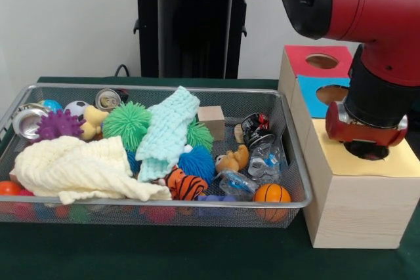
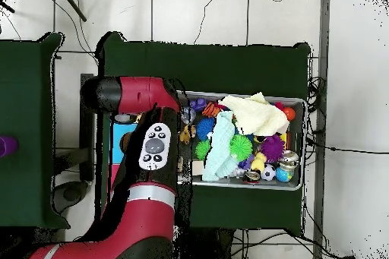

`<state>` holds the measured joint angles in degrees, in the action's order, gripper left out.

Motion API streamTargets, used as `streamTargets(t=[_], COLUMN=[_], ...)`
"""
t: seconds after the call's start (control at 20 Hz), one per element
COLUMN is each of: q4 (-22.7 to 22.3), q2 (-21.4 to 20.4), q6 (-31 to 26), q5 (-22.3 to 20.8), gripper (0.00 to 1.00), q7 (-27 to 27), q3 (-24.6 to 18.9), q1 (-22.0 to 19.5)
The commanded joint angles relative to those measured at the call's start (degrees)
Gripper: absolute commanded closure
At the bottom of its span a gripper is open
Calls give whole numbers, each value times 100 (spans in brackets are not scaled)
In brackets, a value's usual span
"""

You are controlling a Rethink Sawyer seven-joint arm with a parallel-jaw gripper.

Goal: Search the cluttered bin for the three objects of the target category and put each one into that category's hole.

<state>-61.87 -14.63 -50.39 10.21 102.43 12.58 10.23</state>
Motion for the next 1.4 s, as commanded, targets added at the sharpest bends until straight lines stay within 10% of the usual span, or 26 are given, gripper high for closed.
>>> streamTargets(t=[0.05,0.2,0.65,1.4], q4=[52,197,2599,3652], q2=[-160,-105,697,983], q6=[-1131,-976,-2584,-3239], q5=[-382,-268,-76,-404], gripper=[0,0,0,0], q7=[-660,-469,-18,-368], q3=[-662,-711,-956,-885], q1=[-371,-422,-856,-877])
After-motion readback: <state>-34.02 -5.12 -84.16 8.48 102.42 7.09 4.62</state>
